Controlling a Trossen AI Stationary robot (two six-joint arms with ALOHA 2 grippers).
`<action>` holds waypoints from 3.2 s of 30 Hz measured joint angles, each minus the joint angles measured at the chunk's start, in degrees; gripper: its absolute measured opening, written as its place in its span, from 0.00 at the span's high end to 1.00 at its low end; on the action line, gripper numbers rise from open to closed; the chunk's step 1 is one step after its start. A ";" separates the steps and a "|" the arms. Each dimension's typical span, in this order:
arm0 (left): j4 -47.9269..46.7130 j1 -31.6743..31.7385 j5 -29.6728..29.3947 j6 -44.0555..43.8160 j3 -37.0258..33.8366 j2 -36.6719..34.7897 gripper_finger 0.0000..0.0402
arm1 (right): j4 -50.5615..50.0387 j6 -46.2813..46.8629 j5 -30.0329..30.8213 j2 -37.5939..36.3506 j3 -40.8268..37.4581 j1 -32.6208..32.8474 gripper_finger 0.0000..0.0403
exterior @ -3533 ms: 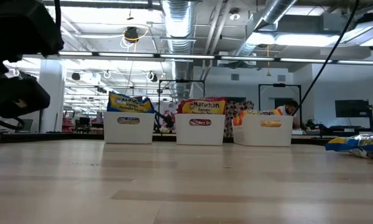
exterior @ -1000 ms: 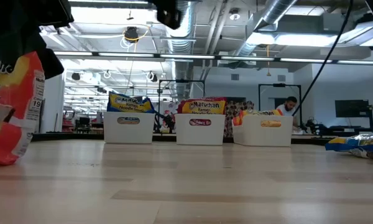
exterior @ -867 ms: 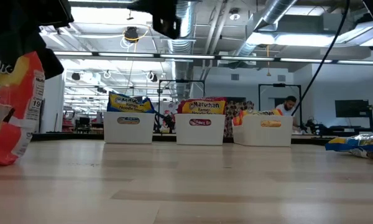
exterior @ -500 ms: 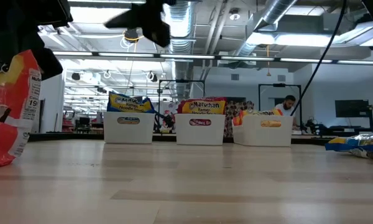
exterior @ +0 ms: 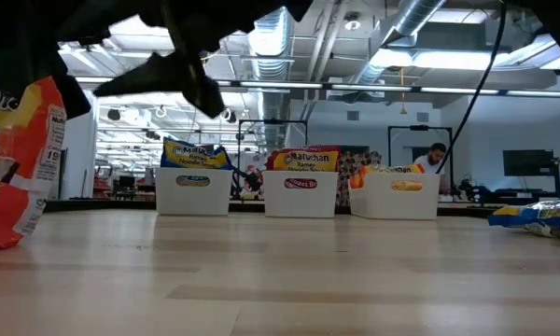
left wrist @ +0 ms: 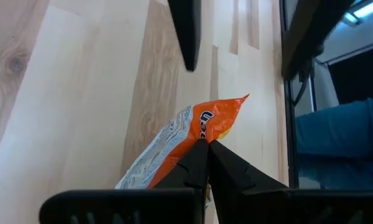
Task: Sort Maruchan noodles
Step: Put the orange noodle pack into the right white bin
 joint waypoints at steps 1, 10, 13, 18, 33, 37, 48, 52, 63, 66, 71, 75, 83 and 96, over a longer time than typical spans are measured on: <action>0.02 0.00 -0.27 -0.43 0.00 0.01 1.00 | 0.01 0.27 0.02 0.18 -0.08 0.07 0.41; -0.03 0.02 -1.32 -1.41 0.00 0.02 1.00 | 2.96 0.32 7.39 0.12 -0.04 -0.05 0.41; -0.07 0.02 -1.36 -1.41 0.00 0.02 1.00 | 2.78 0.97 8.67 0.08 -0.04 -0.02 0.41; -0.07 0.02 -1.41 -1.41 0.00 0.02 1.00 | 3.16 1.67 10.59 0.11 -0.04 0.27 0.41; -1.51 0.00 -1.49 -1.30 -0.02 0.02 1.00 | 9.62 9.65 11.63 4.71 -0.01 2.17 0.41; -1.49 0.00 -1.49 -1.30 -0.02 0.02 1.00 | 9.08 11.20 11.30 4.83 -0.02 2.18 0.41; -1.31 0.02 -3.17 -1.61 -0.02 0.02 1.00 | 12.91 17.37 8.96 8.83 0.04 2.11 0.43; -1.15 0.02 -3.33 -2.35 -0.02 0.02 1.00 | 16.37 20.08 5.17 10.44 -0.04 1.75 0.48; -6.44 -2.25 8.16 -8.63 -0.02 0.01 1.00 | 16.58 21.40 -2.63 10.97 -0.02 0.29 0.57; -6.39 -5.39 9.37 -11.98 -0.02 -0.89 1.00 | 15.85 21.03 -3.32 10.59 -0.02 -0.05 0.57; -9.69 -11.77 9.58 -20.84 -0.02 -1.92 1.00 | 16.31 19.29 -3.43 10.26 -0.02 -0.64 0.57; -16.07 -16.26 8.18 -24.60 -0.02 0.15 1.00 | 16.44 18.18 -3.55 9.22 -0.02 -1.28 0.57; -16.30 -15.55 4.76 -23.54 -0.02 8.19 1.00 | 13.78 19.20 -4.29 7.97 -0.02 -3.71 0.57; -9.22 -7.58 4.33 -14.55 -0.02 15.80 1.00 | 1.93 21.78 -11.69 8.04 -0.02 -6.94 0.57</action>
